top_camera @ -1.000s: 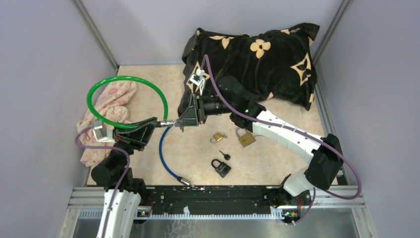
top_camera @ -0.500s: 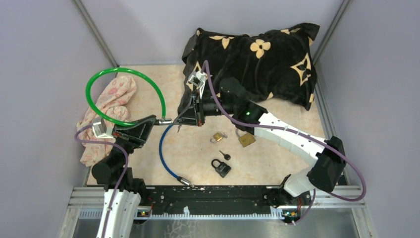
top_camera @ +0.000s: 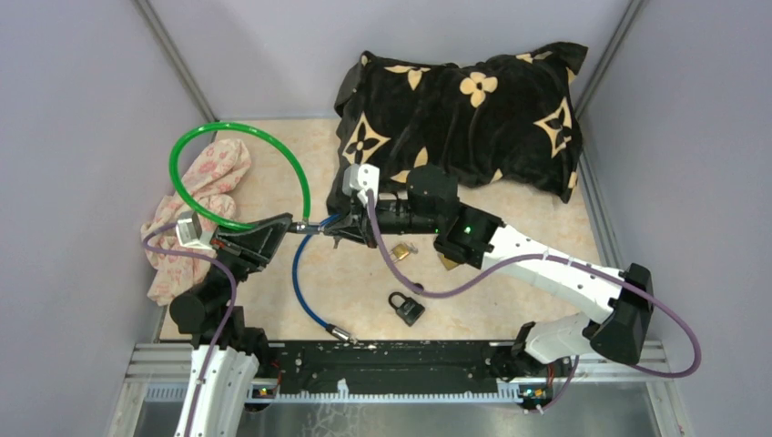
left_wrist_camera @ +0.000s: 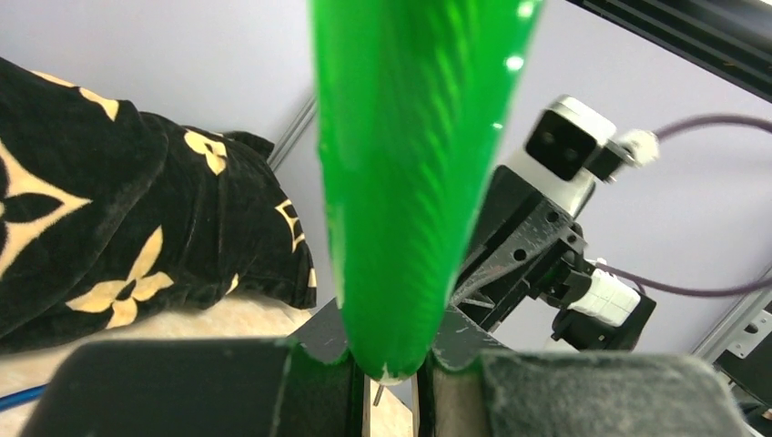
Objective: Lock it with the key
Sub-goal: Lock the lock, then place the lock at the center of the board.
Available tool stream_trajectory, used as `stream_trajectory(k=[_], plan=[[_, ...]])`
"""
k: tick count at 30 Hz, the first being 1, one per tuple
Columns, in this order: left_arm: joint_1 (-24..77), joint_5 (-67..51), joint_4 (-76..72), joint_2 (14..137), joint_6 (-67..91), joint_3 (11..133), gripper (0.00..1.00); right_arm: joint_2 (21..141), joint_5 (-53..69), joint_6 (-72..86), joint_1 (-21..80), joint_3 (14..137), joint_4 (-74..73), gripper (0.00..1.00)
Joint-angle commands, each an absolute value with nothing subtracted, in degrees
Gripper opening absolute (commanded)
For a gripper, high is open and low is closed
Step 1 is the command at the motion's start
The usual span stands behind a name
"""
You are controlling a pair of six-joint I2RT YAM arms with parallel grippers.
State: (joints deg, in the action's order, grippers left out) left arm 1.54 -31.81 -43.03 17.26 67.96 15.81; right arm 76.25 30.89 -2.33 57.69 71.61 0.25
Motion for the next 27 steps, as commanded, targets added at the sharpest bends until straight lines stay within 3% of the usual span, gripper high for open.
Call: stream_trajectory(k=[1, 11, 14, 19, 24, 27], plan=[[1.25, -30.70, -42.59, 18.63, 67.81, 16.70, 0.00, 72.22, 24.15, -22.53, 64.46, 71.01, 2.58, 0.00], [1.25, -32.17, -47.68, 18.27, 60.56, 17.75, 0.00, 74.22, 15.37, -34.15, 64.53, 72.64, -9.30, 0.00], [1.29, -30.34, -49.38, 17.08, 51.39, 19.32, 0.00, 71.61, 18.09, -30.54, 58.92, 67.48, -11.01, 0.00], [1.29, -31.25, -51.18, 17.81, 49.70, 18.89, 0.00, 60.57, 17.65, -23.63, 52.22, 52.49, -6.01, 0.00], [1.28, -31.94, -46.68, 18.96, 50.54, 17.60, 0.00, 51.12, 14.83, -17.77, 49.92, 44.43, -4.34, 0.00], [1.53, -31.00, -30.17, 21.92, 55.79, 17.42, 0.00, 49.53, 11.05, -14.51, 49.86, 43.42, -4.46, 0.00]])
